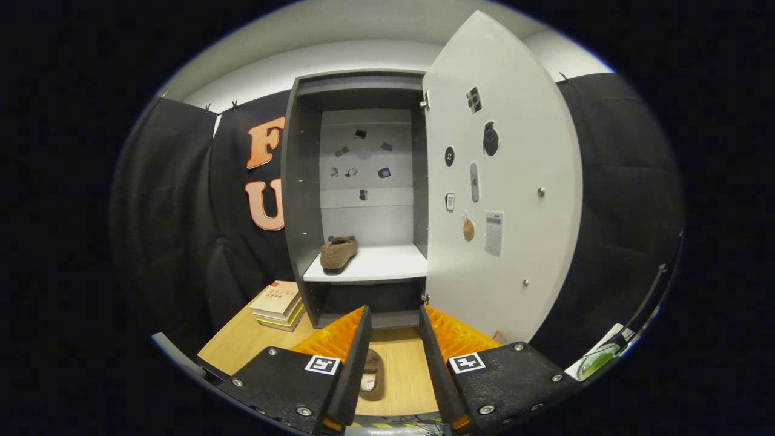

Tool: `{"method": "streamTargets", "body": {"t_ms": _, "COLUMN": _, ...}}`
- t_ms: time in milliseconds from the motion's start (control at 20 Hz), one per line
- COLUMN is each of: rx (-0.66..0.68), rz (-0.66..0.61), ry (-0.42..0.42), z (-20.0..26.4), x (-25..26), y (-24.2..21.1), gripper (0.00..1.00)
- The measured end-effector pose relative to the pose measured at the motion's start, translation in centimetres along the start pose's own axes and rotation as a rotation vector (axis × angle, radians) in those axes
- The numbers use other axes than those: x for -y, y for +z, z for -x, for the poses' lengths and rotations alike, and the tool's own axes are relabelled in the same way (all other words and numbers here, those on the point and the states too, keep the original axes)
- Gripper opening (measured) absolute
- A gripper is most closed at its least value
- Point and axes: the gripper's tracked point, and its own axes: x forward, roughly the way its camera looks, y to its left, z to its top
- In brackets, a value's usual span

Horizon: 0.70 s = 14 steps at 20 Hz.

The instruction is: Open the shoe cabinet door, grab the shoes and put them into the shoe cabinet, then close the shoe cabinet door.

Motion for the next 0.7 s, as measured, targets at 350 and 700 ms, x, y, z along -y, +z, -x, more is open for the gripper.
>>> {"method": "streamTargets", "body": {"t_ms": 350, "rx": -0.148, "rz": -0.01, "ry": 0.076, "z": 1.1, "x": -2.1, "y": -3.3, "gripper": 0.52}}
{"method": "streamTargets", "body": {"t_ms": 700, "rx": -0.292, "rz": -0.022, "ry": 0.108, "z": 1.7, "x": -3.6, "y": -6.4, "gripper": 0.52}}
